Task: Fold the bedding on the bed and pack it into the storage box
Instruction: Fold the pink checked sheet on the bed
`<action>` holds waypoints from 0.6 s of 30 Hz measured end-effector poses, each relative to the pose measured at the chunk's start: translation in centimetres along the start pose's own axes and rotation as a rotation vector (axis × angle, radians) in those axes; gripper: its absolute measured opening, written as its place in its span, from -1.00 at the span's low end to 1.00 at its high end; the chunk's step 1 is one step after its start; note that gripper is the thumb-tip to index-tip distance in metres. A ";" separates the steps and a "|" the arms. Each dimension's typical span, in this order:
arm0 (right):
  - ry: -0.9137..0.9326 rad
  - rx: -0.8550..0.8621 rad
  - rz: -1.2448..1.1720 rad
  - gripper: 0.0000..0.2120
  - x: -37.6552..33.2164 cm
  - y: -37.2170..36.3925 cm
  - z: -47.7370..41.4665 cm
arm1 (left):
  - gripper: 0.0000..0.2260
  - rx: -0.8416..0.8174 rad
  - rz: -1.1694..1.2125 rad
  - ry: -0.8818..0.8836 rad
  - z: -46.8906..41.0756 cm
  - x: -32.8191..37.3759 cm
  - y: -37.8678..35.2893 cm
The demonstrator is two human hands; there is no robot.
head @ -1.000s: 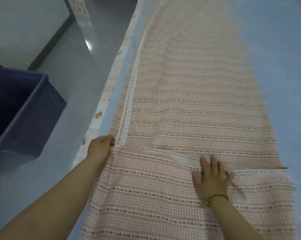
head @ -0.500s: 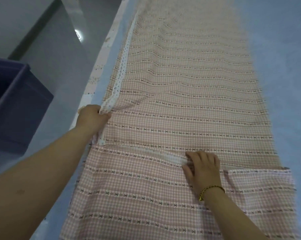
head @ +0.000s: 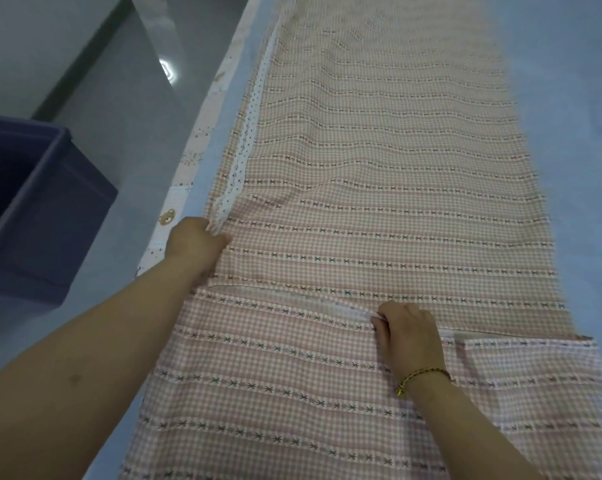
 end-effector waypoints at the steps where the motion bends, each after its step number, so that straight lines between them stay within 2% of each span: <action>1: 0.001 0.015 -0.023 -0.74 0.0 0.0 -0.3 | -0.70 -0.012 0.015 -0.002 -0.3 0.0 0.2; 3: -0.034 -0.002 -0.026 -0.79 0.2 -0.7 -0.7 | -0.78 0.003 0.008 -0.038 -1.0 0.1 0.4; 4: -0.066 -0.070 -0.039 -0.83 0.4 -1.2 -1.0 | -0.84 0.054 -0.010 -0.069 -0.9 0.2 0.7; 6: -0.128 -0.245 -0.116 -0.82 0.4 -1.4 -1.0 | -0.67 0.210 -0.049 -0.147 0.9 0.3 1.8; 8: -0.128 -0.288 -0.144 -0.69 0.9 -0.6 -0.3 | -0.65 0.336 -0.084 -0.366 3.7 0.9 2.3; 9: -0.139 -0.305 -0.117 -0.65 1.5 0.0 0.3 | -0.65 0.289 -0.135 -0.487 5.1 1.1 1.7; 12: -0.259 -0.370 0.078 -0.60 5.9 2.6 2.9 | -0.37 0.017 -0.404 -0.691 8.0 -0.2 -1.7; 14: -0.362 -0.343 0.205 -0.59 9.5 5.0 4.9 | -0.41 0.024 -0.488 -0.624 8.0 -1.7 -1.8; 16: -0.451 -0.329 0.216 -0.66 12.2 6.7 5.9 | -0.59 0.038 -0.533 -0.503 7.4 -2.5 -1.3; 18: -0.416 -0.423 0.287 -0.76 12.6 7.2 6.1 | -0.68 0.051 -0.532 -0.486 7.2 -2.9 -1.2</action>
Point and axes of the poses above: each hand's wrist, its own z-axis away from the middle knuckle, its own y-axis out of the back of the hand, x = y × z, the point moved 6 cm from there along -z, towards the middle knuckle, and after that the axes turned 5 degrees about -z, right-handed, at the moved point
